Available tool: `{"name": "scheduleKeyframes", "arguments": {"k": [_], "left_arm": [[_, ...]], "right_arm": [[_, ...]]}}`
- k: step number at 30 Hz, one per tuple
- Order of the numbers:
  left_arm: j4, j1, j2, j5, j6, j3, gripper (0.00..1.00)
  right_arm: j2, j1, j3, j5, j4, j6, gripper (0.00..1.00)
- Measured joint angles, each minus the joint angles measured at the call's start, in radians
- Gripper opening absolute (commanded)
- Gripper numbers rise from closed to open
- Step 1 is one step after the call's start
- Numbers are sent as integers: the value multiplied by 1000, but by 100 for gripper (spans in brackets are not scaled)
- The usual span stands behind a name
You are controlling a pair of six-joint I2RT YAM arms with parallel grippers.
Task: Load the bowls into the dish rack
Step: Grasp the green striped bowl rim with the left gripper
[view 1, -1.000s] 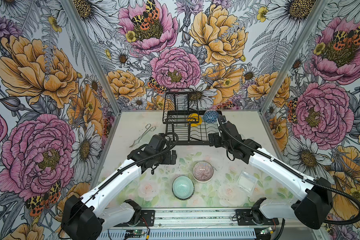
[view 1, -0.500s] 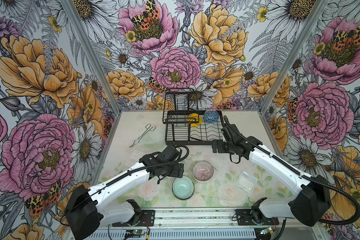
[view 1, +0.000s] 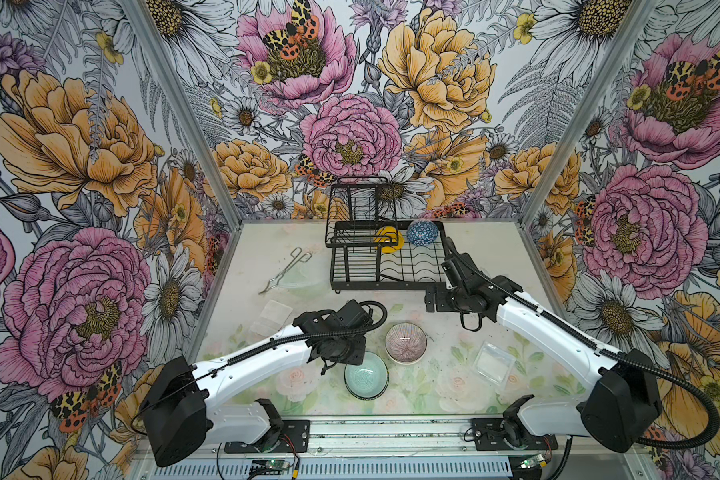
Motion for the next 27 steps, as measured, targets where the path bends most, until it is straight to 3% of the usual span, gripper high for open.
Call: {"name": "scheduleKeyframes", "arguments": {"k": [18,27], "left_arm": [[-47,0,43,10,3,-1,12],[-66,-2,43,16,8,-5,7]], "right_arm": [[28,-15,0,-19,0,-24,98],[41,-16,0,-23,1,-27,98]]}}
